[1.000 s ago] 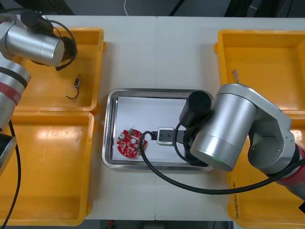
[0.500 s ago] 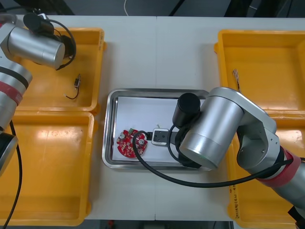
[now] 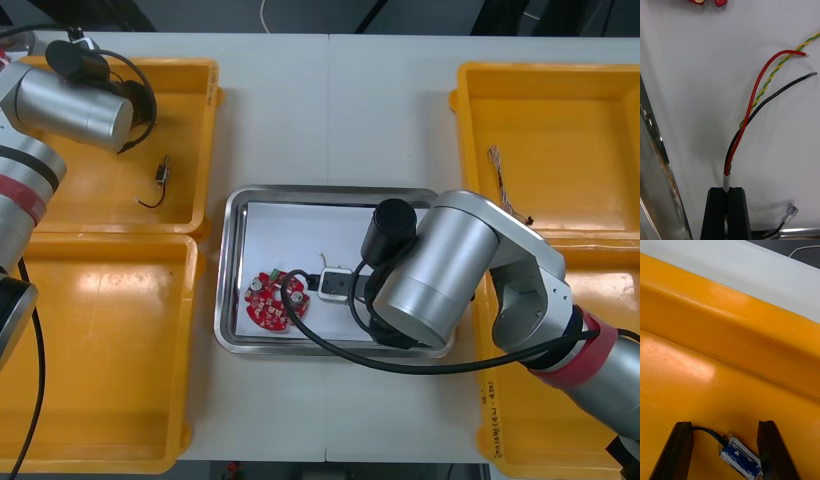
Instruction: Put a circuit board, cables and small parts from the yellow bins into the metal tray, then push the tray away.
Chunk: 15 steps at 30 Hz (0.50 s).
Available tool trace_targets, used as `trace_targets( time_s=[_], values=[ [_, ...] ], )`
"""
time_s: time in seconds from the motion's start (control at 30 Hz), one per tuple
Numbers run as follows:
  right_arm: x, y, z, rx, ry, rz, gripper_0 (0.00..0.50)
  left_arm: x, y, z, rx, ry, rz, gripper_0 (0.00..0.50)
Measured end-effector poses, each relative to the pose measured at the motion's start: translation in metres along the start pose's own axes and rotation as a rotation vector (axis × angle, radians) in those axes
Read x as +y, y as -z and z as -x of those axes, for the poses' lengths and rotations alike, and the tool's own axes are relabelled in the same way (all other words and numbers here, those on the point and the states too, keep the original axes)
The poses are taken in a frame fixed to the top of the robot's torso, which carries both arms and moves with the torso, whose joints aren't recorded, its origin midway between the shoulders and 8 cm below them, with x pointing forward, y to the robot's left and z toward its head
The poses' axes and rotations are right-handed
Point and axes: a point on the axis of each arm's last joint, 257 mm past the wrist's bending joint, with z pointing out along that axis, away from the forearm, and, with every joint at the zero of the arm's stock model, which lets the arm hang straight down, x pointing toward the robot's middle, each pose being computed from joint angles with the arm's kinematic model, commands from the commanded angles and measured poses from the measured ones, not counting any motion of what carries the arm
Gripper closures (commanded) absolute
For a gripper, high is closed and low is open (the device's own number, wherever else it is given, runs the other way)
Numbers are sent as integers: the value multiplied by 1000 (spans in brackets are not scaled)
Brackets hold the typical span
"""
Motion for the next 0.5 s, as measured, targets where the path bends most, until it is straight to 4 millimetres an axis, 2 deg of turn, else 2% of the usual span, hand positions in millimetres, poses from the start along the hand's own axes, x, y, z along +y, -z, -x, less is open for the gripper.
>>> trace_targets(
  time_s=[0.03,0.07,0.1,0.17,0.5],
  values=[
    [1,0,0,1,3,0,162,-1,0,-1,2,4,-2,0],
    [2,-1,0,2,5,1,58,-1,0,-1,4,6,-4,0],
    [3,-1,0,2,8,2,19,-2,0,-2,5,7,-6,0],
    [3,-1,1,3,11,2,0,-3,0,-3,7,4,-7,0],
    [3,-2,0,5,12,0,0,-9,-1,-8,6,-29,-14,2]
  ],
)
